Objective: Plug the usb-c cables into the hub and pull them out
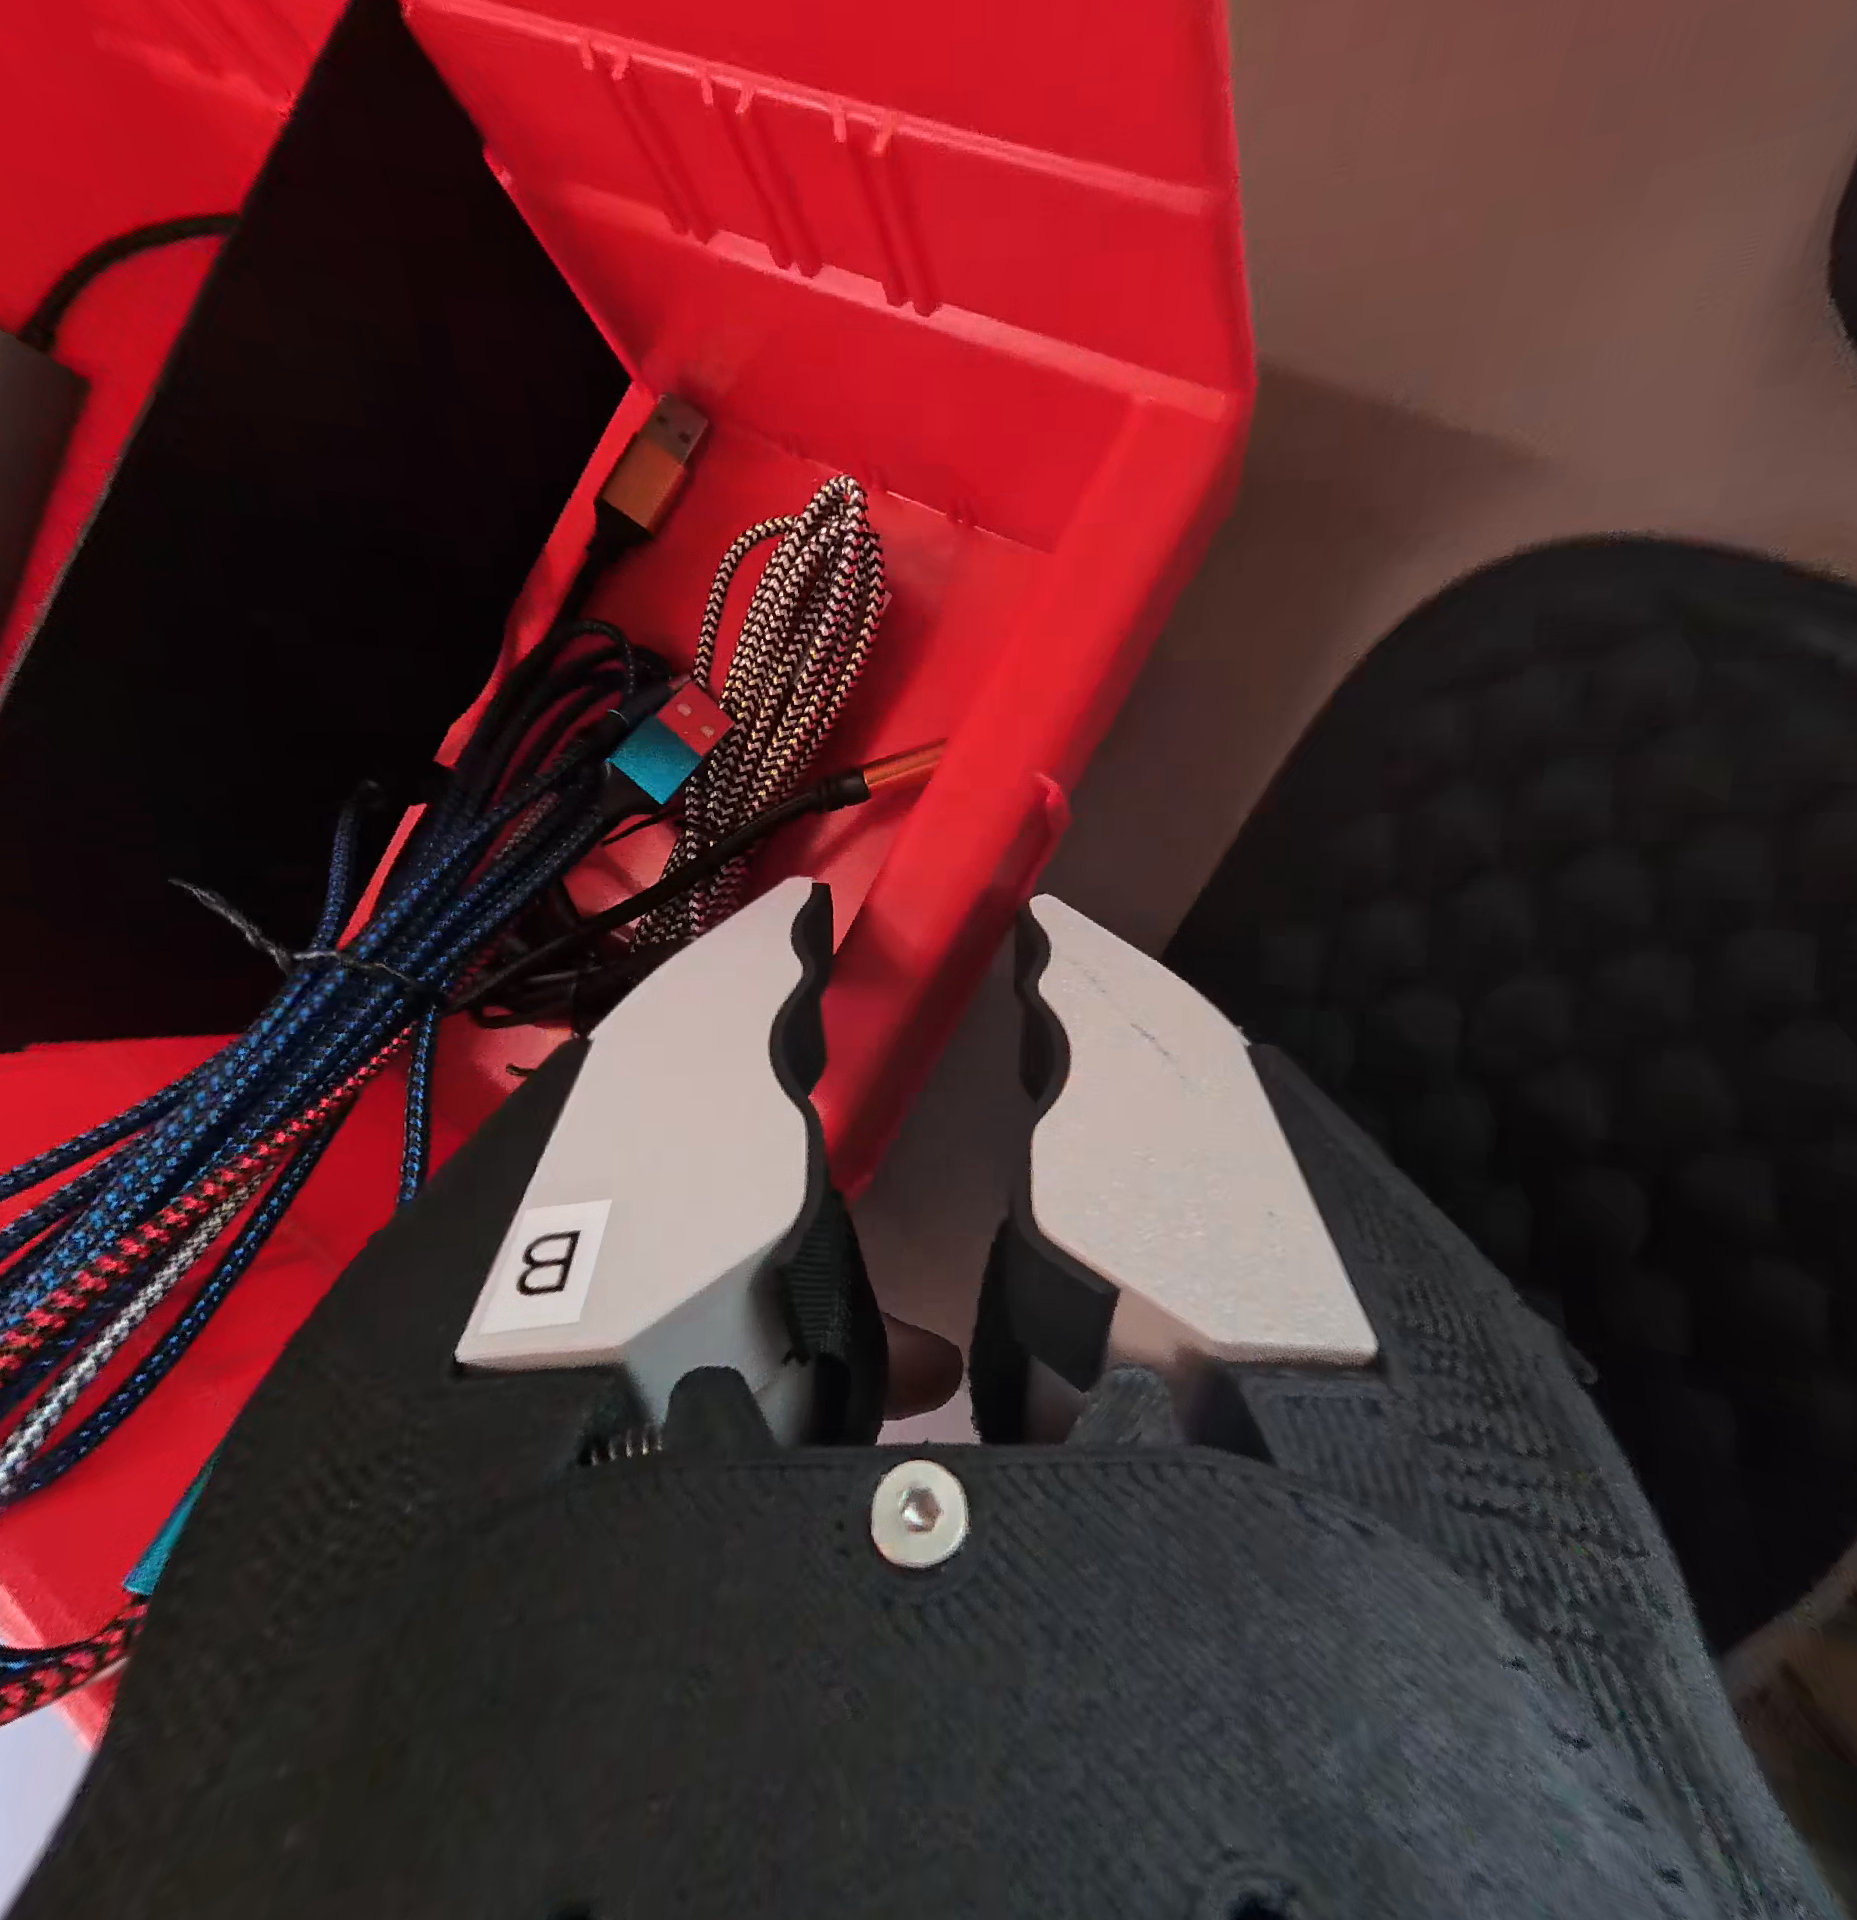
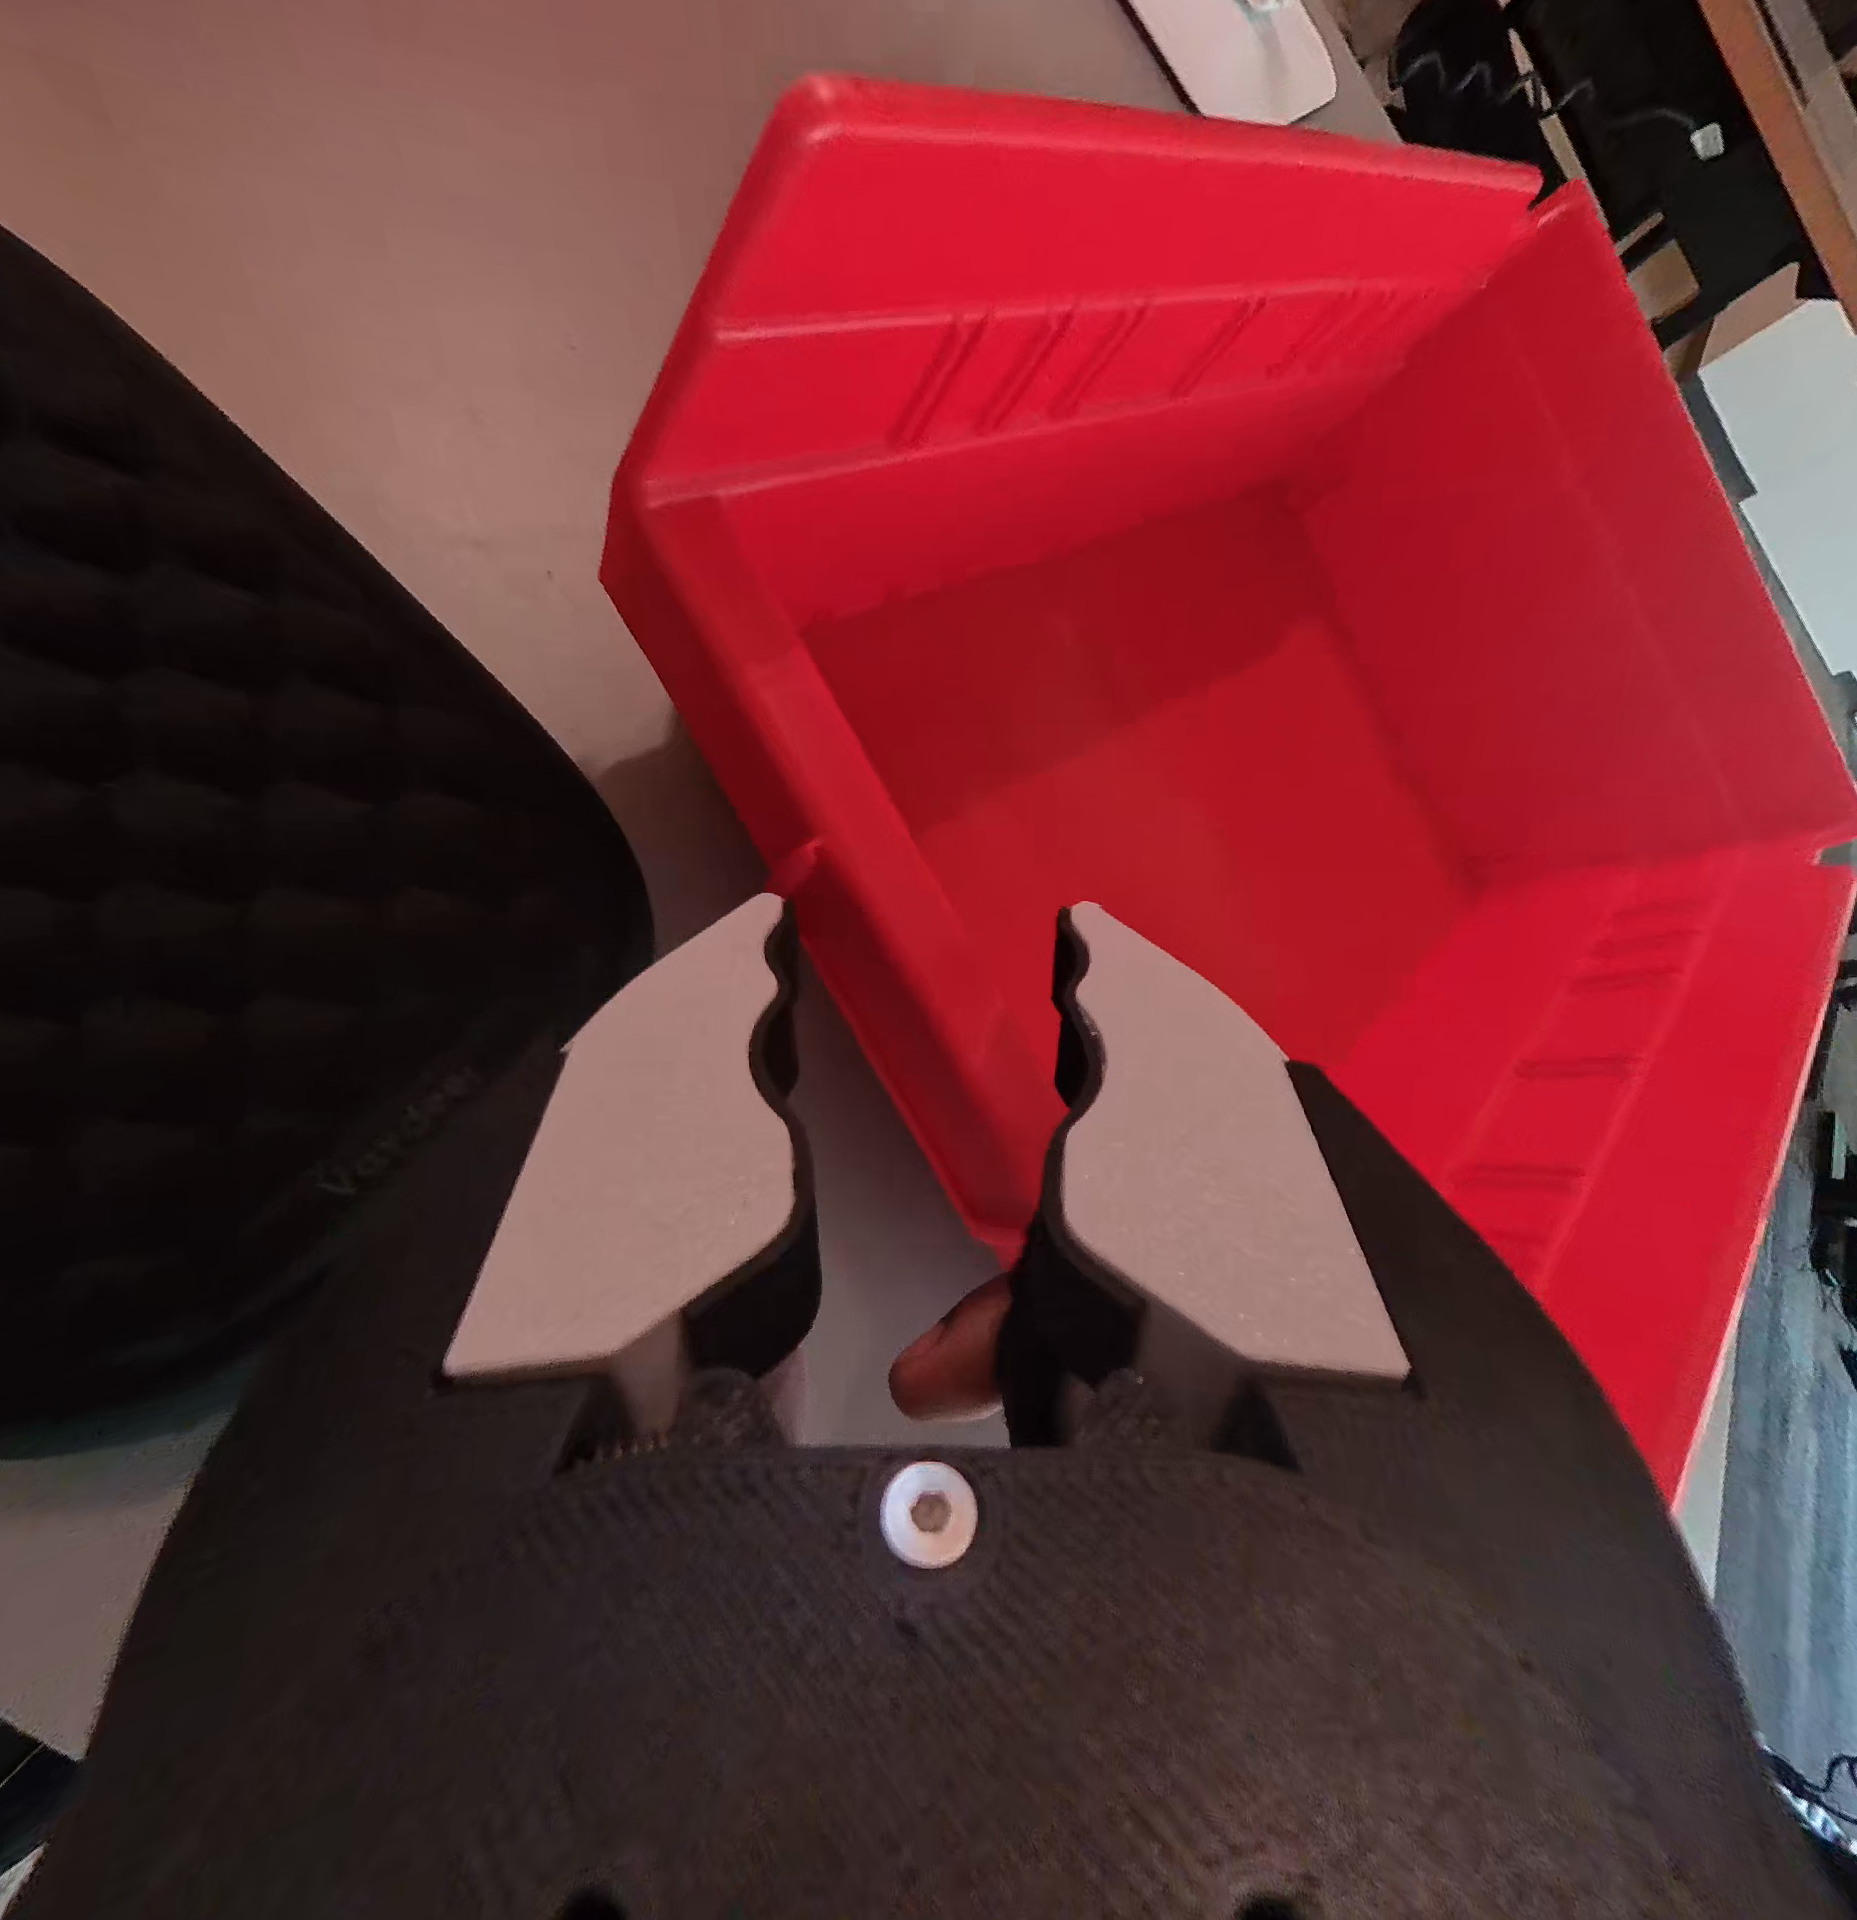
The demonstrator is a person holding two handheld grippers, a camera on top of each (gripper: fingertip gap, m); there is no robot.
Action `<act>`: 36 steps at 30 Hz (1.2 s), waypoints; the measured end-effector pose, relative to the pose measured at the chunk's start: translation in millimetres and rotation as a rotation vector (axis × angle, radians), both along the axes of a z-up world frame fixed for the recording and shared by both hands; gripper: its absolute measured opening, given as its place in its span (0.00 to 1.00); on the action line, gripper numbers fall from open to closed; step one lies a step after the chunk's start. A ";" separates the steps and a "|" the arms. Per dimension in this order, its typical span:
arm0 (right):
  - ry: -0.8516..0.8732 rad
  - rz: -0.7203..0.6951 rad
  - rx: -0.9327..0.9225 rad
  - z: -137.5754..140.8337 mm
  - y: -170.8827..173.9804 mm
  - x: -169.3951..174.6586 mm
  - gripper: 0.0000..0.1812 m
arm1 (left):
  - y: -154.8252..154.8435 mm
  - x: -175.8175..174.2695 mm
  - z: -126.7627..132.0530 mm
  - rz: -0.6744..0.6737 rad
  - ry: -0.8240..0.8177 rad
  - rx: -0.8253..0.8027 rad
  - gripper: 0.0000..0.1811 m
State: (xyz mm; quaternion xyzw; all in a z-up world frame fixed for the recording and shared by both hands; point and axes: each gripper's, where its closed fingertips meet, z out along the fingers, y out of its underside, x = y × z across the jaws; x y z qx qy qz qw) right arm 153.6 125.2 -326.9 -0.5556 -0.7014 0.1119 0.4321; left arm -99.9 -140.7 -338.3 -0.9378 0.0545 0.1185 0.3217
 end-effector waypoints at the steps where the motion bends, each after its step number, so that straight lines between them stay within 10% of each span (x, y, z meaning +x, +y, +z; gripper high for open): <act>1: 0.003 -0.003 -0.005 0.1 0.6 0.4 0.25 | -9.8 -2.5 0.0 0.004 -0.006 -0.002 0.18; 17: -0.021 -0.038 0.005 3.8 8.1 19.6 0.21 | -88.6 1.7 7.1 -0.007 -0.113 -0.048 0.26; 25: 0.396 0.411 -0.193 73.5 -84.8 -22.6 0.30 | -82.2 -23.0 89.1 0.094 0.159 0.349 0.24; 29: 0.679 0.730 -0.422 113.0 -149.8 -41.6 0.40 | -104.3 -51.8 78.0 0.307 0.185 0.252 0.26; 36: 0.593 0.776 -0.708 77.4 -187.3 -94.3 0.53 | -115.1 -78.1 81.6 0.459 0.333 0.224 0.51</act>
